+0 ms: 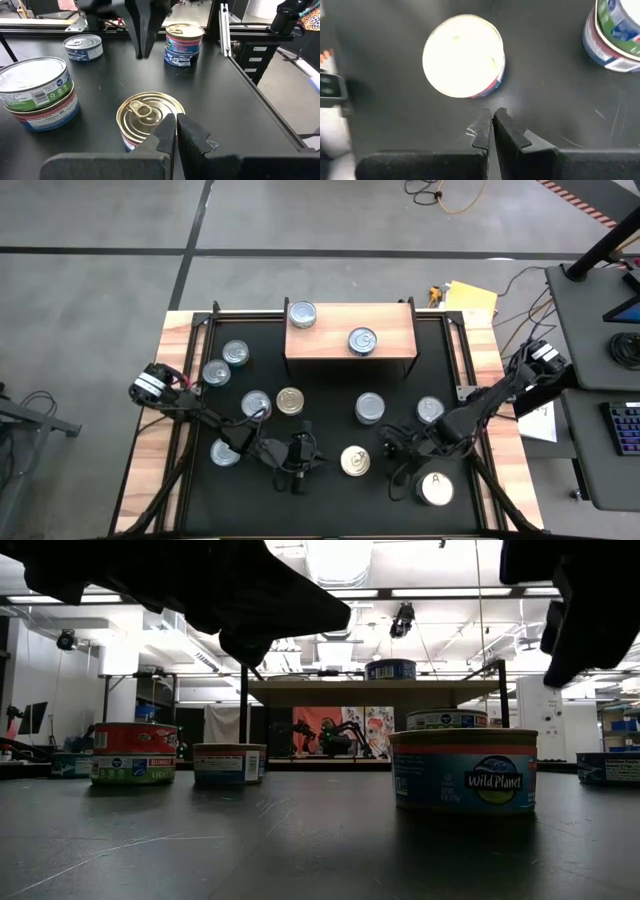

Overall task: Stack canned seafood by type on shelf
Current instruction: Put the blue pink tuna can on the shelf

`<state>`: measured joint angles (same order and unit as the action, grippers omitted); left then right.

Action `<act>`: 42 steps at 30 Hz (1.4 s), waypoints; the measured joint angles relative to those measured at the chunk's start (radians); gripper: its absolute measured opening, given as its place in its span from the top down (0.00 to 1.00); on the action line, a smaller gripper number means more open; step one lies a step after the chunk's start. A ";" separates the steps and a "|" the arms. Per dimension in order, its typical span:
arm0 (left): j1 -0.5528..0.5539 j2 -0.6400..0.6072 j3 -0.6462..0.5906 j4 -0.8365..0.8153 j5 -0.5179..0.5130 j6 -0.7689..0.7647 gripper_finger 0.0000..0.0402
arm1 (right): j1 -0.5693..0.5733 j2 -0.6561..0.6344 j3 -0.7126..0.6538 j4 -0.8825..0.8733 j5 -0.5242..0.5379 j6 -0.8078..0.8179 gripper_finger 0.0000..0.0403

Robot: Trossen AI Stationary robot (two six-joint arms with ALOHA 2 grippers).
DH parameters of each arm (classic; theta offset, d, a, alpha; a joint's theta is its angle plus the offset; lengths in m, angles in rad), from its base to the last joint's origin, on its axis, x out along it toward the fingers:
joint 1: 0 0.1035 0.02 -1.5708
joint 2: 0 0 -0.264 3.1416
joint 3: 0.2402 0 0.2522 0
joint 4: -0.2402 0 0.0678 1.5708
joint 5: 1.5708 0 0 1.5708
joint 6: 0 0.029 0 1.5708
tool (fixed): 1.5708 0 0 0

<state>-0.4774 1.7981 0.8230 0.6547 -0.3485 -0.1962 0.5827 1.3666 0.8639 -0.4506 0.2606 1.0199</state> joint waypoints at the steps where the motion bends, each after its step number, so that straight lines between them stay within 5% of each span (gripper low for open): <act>1: 0.000 0.000 0.000 0.003 0.000 0.000 1.00 | 0.000 0.012 0.000 0.005 0.002 -0.003 0.98; 14: 0.001 0.116 0.002 0.211 0.000 0.054 1.00 | 0.000 0.095 0.000 0.155 0.130 -0.152 0.98; 21: 0.009 0.195 0.100 0.124 -0.001 0.120 1.00 | 0.002 0.115 0.000 0.153 0.134 -0.148 0.98; 26: 0.015 0.243 0.196 -0.052 -0.008 0.136 1.00 | 0.002 0.125 -0.001 0.144 0.126 0.023 0.95; 42: 0.019 0.248 0.217 -0.166 -0.034 0.114 1.00 | 0.000 0.124 -0.001 0.151 0.067 0.187 0.53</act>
<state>-0.4587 2.0460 1.0397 0.4892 -0.3826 -0.0819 0.5823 1.4902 0.8631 -0.2997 0.3272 1.2070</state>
